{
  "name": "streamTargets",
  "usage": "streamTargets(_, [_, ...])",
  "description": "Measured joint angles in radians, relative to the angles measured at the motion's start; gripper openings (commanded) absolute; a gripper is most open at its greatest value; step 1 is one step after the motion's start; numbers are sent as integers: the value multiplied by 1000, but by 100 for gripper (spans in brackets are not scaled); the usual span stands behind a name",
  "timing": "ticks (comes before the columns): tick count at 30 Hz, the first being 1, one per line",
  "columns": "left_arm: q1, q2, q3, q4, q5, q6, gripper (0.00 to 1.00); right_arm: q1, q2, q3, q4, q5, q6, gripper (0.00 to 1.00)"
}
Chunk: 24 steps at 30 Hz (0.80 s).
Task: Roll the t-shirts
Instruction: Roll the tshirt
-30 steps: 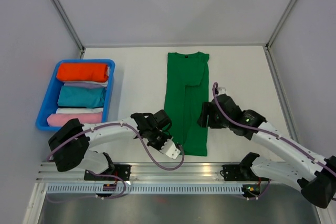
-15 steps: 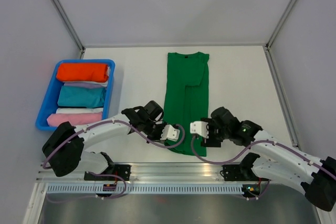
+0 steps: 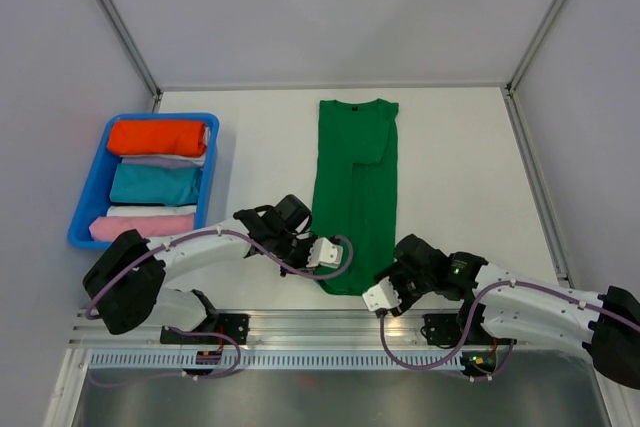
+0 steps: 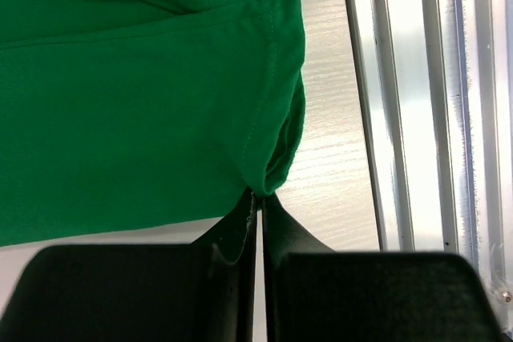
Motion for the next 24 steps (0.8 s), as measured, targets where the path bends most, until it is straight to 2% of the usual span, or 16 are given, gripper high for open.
streamTargets(3, [4, 0, 0, 1, 0, -8, 2, 16, 24, 0, 24, -9, -17, 49])
streamTargets(4, [6, 0, 0, 1, 0, -11, 2, 20, 37, 0, 35, -16, -21, 27])
streamTargets(5, [7, 0, 0, 1, 0, -14, 2, 24, 51, 2, 45, -23, -29, 17])
streamTargets(6, [9, 0, 0, 1, 2, -19, 2, 25, 69, 3, 48, -31, -31, 16])
streamTargets(7, [11, 0, 0, 1, 3, -26, 2, 26, 85, 9, 39, -37, -32, 7])
streamTargets(8, [13, 0, 0, 1, 5, -36, 2, 26, 104, 27, 29, -39, -33, 3])
streamTargets(14, [58, 24, 40, -16, 49, -108, 2, 7, 150, 129, -52, -56, 11, 0])
streamTargets(24, [176, 118, 96, -49, 120, -165, 2, -186, 197, 186, -71, -151, 202, 0])
